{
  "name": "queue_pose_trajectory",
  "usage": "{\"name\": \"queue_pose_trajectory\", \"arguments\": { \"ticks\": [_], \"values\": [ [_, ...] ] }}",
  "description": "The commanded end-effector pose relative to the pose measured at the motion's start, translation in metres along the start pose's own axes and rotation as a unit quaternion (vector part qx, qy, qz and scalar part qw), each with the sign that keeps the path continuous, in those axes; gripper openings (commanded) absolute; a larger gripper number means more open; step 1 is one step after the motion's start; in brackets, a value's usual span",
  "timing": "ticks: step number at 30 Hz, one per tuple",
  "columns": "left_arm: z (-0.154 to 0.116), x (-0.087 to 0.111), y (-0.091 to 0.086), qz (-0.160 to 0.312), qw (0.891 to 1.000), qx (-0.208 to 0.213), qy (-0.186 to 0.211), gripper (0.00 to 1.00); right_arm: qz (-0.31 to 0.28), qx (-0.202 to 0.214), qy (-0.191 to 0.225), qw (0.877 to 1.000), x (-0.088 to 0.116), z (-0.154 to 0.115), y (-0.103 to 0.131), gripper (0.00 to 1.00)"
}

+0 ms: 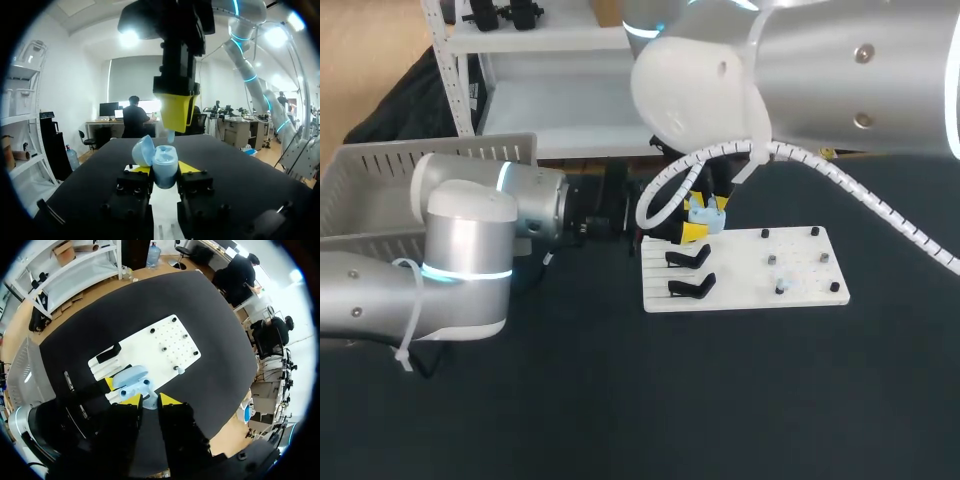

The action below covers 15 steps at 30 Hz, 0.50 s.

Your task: Pick up each earbud case from the left stands, insert the matching earbuds, close the lid, and place the case in the box.

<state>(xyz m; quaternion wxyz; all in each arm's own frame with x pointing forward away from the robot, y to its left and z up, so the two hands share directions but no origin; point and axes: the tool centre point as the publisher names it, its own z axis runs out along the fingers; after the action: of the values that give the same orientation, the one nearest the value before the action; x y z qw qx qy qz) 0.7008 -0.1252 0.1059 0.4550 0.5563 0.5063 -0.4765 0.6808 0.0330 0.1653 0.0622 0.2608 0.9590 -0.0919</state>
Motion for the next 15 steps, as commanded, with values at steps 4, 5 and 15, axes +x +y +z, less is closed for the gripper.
{"name": "queue_pose_trajectory", "arguments": {
  "ticks": [4, 5, 15],
  "values": [
    [0.0007, 0.0001, 0.0002, 0.0, 1.0, -0.001, 0.001, 0.0, 0.0, 0.004, 0.005, 1.0, -0.0023, 0.0007, 0.0037, 0.0],
    [0.0007, 0.0001, 0.0002, 0.0, 1.0, -0.001, 0.001, 0.0, 0.0, 0.004, 0.005, 1.0, -0.0021, 0.0007, 0.0042, 0.0],
    [0.0007, 0.0001, 0.0002, 0.0, 1.0, -0.001, 0.001, 0.0, -0.003, 0.005, 0.008, 1.0, -0.0021, 0.0022, 0.0078, 0.0]
  ]
}}
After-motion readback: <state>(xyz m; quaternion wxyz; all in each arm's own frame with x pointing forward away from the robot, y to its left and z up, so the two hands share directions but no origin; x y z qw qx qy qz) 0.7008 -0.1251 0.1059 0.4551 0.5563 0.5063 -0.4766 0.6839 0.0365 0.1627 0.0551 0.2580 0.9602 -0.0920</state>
